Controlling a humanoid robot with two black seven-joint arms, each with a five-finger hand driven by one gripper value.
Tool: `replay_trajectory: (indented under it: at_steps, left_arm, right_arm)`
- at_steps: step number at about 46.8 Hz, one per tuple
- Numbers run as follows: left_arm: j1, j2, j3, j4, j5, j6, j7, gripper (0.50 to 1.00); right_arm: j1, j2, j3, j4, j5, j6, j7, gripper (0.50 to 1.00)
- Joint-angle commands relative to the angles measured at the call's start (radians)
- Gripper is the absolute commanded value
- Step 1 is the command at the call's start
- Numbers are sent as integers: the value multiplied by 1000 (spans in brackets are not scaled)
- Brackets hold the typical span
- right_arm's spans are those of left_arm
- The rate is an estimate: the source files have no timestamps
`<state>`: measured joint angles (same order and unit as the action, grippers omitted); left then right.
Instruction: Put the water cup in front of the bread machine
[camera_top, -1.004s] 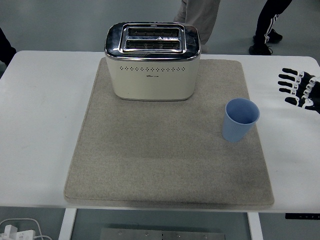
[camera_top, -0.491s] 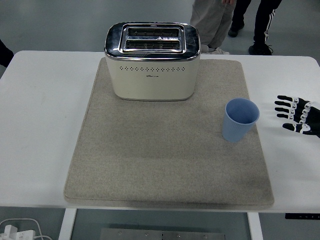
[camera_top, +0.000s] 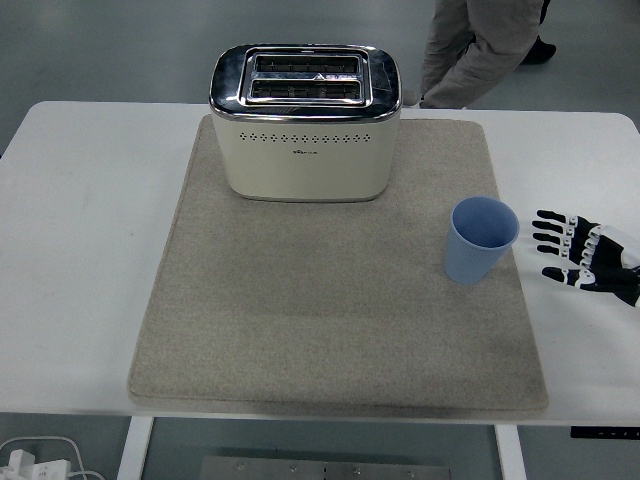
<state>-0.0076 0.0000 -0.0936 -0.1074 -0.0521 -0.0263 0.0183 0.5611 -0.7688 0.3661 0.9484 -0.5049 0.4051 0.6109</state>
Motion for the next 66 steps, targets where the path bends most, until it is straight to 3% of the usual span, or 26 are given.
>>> replay_trajectory:
  at_steps: [1,39,66]
  left_arm:
    - [0,0,-2,0,0,0,0,1000]
    - [-2,0,0,0,5,-1,2,1000]
    - [-2,0,2,-1,5,-32,2,1000]
  right_arm:
    - [-7,2,5,13,9,-26,0,921]
    - [-35,20,5,194,45,-169,0,921]
    - [-35,65,22,233,46,-226,0,921]
